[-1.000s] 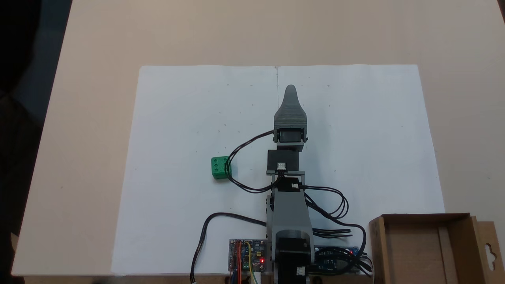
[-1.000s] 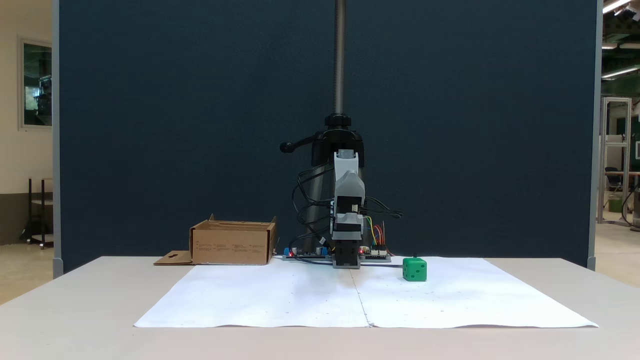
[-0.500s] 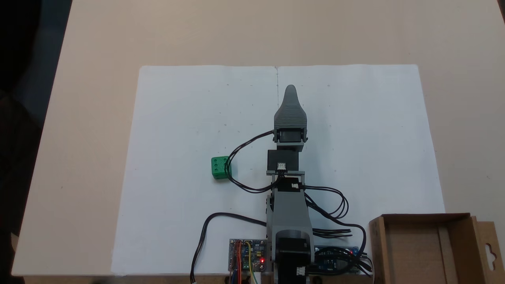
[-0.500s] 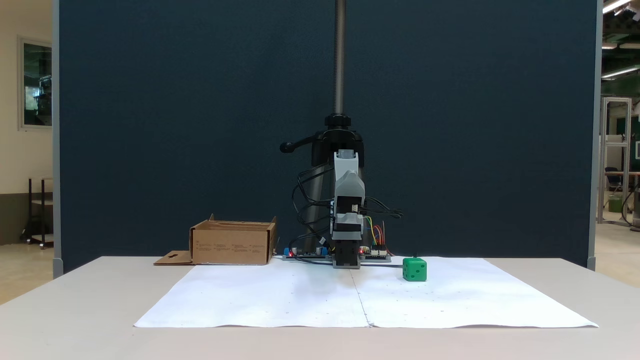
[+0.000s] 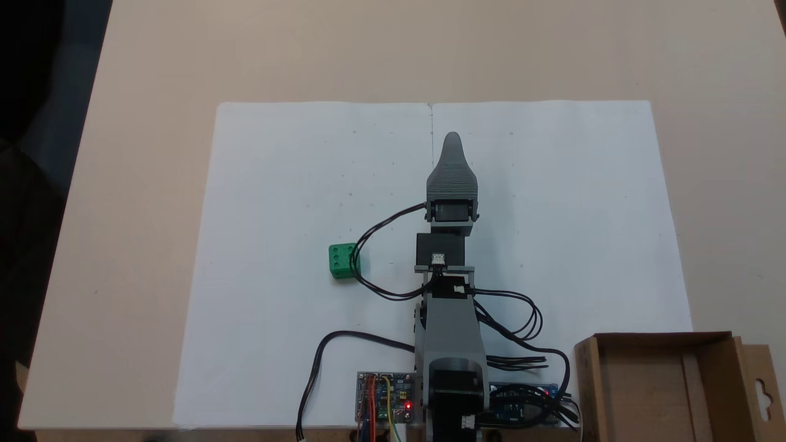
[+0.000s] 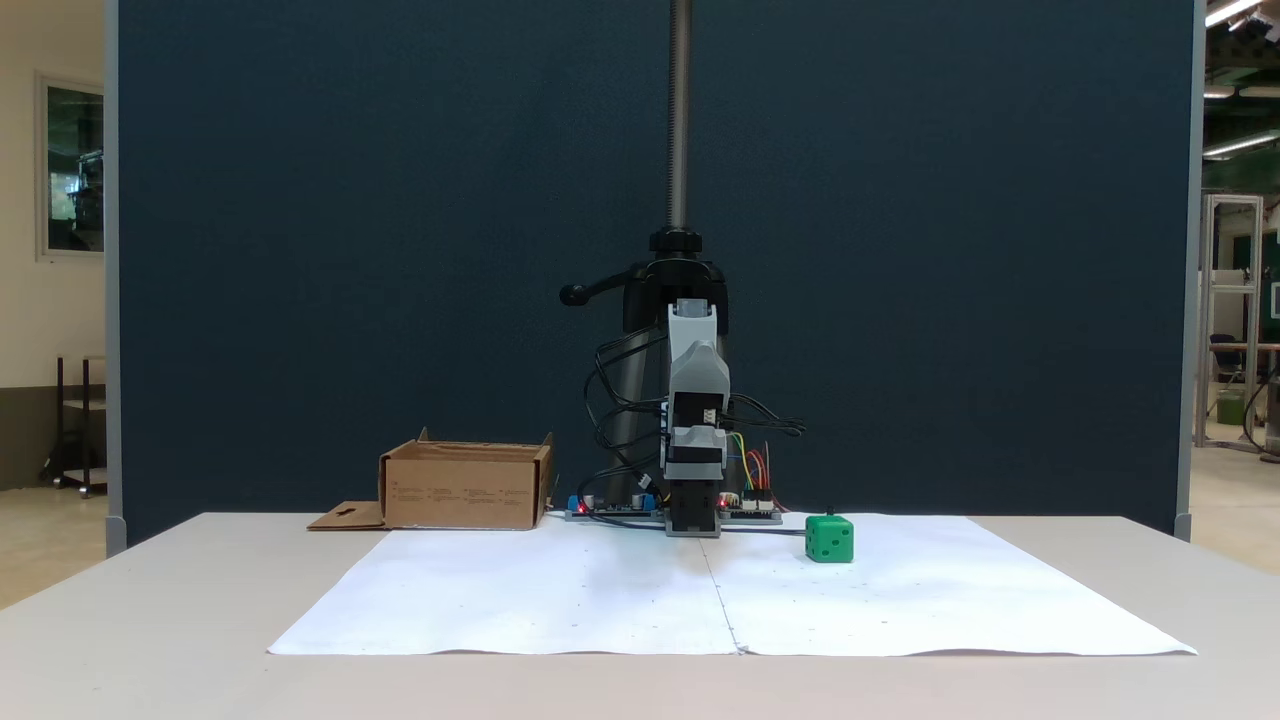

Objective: Grasp a green dice and put it in the bin.

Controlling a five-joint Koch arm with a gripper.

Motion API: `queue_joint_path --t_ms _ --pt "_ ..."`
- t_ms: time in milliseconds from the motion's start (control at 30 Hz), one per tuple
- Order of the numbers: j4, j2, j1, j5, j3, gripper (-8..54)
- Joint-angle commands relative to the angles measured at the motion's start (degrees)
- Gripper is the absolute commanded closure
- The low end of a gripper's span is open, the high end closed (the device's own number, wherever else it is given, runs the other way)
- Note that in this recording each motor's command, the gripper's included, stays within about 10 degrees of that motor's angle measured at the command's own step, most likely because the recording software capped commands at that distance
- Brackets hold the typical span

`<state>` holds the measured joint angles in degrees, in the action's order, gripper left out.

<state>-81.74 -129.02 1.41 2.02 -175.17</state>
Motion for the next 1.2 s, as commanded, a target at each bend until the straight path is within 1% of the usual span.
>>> queue_joint_path --t_ms 0,233,400,467,600,867,967,1000,1033,1100,1167 --pt "-0.09 -6.24 0.88 4.31 -4.13 0.8" --pt "0.35 -6.33 0.62 4.39 -4.13 1.2" --pt "0.18 -6.42 0.53 5.19 -3.60 5.2" --pt "2.90 -6.42 0.53 5.89 -1.41 5.8" --pt "14.94 -6.33 0.53 5.89 4.66 5.8" --pt "46.83 -6.33 -0.09 5.80 21.97 5.8" --pt "58.43 -6.33 -2.46 5.71 26.46 5.7" --pt "65.81 -6.33 -3.60 5.71 27.86 5.7" --pt "67.48 -6.42 -4.92 5.54 30.32 5.7" --pt "77.15 -6.50 -6.86 4.22 34.80 5.7" --pt "83.83 -6.50 -8.26 0.53 39.02 5.7"
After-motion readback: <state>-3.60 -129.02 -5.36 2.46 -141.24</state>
